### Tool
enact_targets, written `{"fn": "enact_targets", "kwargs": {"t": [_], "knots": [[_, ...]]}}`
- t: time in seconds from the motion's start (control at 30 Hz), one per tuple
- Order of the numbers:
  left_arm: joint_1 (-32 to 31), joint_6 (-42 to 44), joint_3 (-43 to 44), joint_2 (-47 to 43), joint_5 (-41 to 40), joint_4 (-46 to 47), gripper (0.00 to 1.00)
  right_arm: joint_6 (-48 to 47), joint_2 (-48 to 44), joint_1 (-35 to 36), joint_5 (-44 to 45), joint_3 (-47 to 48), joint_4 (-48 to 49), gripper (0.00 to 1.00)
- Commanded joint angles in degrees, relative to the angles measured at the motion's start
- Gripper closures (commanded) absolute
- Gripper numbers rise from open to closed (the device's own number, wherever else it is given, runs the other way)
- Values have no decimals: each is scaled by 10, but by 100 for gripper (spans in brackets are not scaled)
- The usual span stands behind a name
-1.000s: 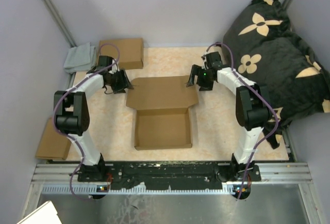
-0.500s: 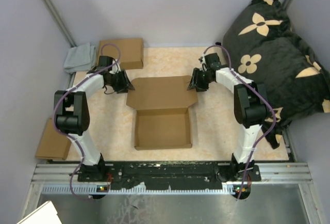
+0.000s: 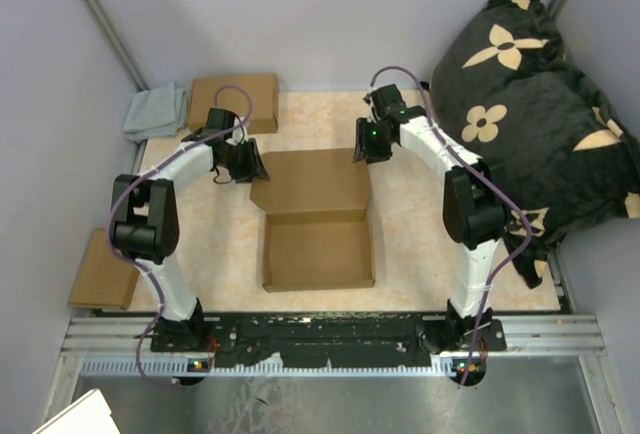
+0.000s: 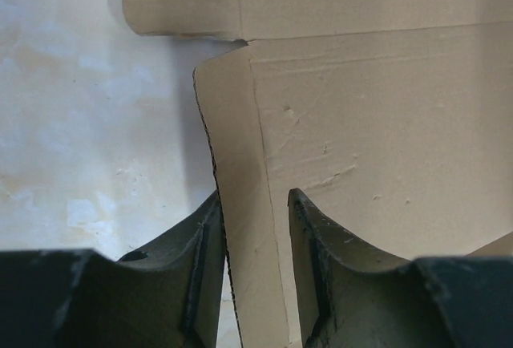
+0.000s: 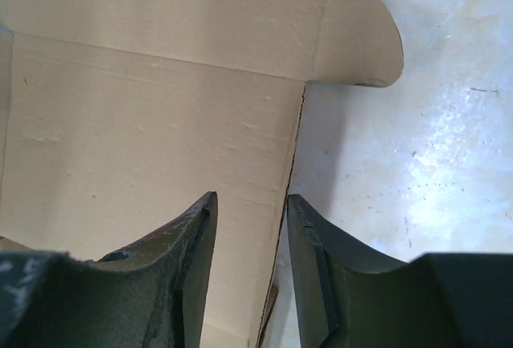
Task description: Fold the paper box
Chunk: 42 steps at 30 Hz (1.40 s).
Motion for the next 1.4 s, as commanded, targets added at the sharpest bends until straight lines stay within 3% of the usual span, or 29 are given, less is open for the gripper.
{"fn": "enact_targets", "kwargs": {"t": [0.0,0.13,0.27,0.3,0.47,0.77,1.13,1.23,1.37], "knots": [[-18,21,23,-13,-36,-25,59,-20,22,14,42,46,-53,59],[-28,30,32,-8,-48,-35,70,-25,26,18,49,52,-62,60],[-36,36,36,-11,-60,-41,98,-28,24,18,52,53,-68,60],[-37,36,36,-14,-67,-41,100,-28,23,18,53,53,-70,60],[-39,38,1,-69,-57,19,100,-30,15,18,56,47,-69,60],[-40,13,-144,-234,-84,217,100,-42,-16,18,56,45,-73,64],[-41,16,-213,-326,-104,313,100,-73,-100,18,36,50,-109,69],[-43,19,-231,-346,-100,338,100,-77,-113,19,31,51,-121,74],[-51,23,-249,-376,-103,362,100,-73,-133,27,49,40,-123,89]]}}
